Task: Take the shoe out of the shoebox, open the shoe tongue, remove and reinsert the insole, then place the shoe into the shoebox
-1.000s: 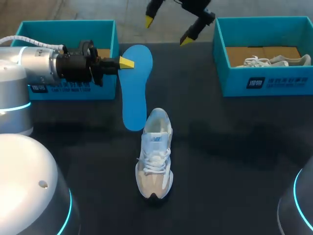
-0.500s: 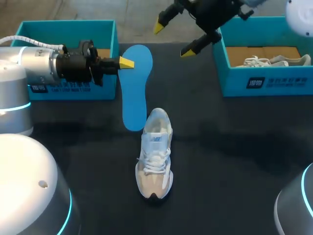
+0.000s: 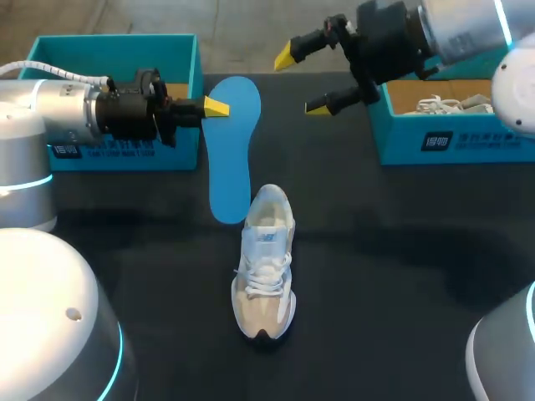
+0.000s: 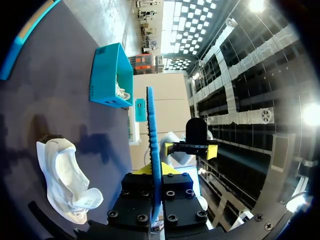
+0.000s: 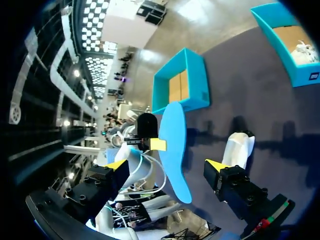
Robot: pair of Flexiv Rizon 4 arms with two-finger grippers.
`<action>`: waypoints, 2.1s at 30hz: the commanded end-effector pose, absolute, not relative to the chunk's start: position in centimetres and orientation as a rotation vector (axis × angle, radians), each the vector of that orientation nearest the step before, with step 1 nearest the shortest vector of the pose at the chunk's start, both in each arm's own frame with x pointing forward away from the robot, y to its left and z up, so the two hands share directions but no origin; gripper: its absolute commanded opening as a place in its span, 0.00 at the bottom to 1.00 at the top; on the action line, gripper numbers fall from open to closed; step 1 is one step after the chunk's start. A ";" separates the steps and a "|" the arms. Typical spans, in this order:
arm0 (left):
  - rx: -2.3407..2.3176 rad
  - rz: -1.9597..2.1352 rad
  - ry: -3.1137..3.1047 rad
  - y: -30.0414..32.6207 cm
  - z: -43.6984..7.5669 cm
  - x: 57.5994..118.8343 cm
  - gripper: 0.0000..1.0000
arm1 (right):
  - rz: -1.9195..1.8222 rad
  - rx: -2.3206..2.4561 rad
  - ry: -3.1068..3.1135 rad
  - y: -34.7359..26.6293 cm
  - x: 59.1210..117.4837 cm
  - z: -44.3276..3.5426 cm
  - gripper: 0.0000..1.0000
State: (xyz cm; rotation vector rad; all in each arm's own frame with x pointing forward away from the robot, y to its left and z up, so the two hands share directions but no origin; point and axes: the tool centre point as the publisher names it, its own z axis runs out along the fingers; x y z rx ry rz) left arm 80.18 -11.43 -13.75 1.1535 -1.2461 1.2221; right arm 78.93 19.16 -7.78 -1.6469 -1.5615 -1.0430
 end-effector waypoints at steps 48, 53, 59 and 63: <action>0.723 1.802 -1.574 -10.2 -10.9 81.5 0.00 | -1.303 -1.312 -1.331 18.9 79.1 -9.3 1.00; 0.603 1.881 -1.639 -9.9 -10.7 81.6 0.00 | -1.303 -1.312 -1.331 18.9 79.1 -9.3 1.00; 0.437 2.000 -1.723 -9.9 -10.0 81.3 0.00 | -1.303 -1.312 -1.331 18.9 79.1 -9.3 1.00; 0.282 2.090 -1.801 -9.9 -9.5 81.0 0.00 | -1.303 -1.312 -1.331 18.9 79.1 -9.3 1.00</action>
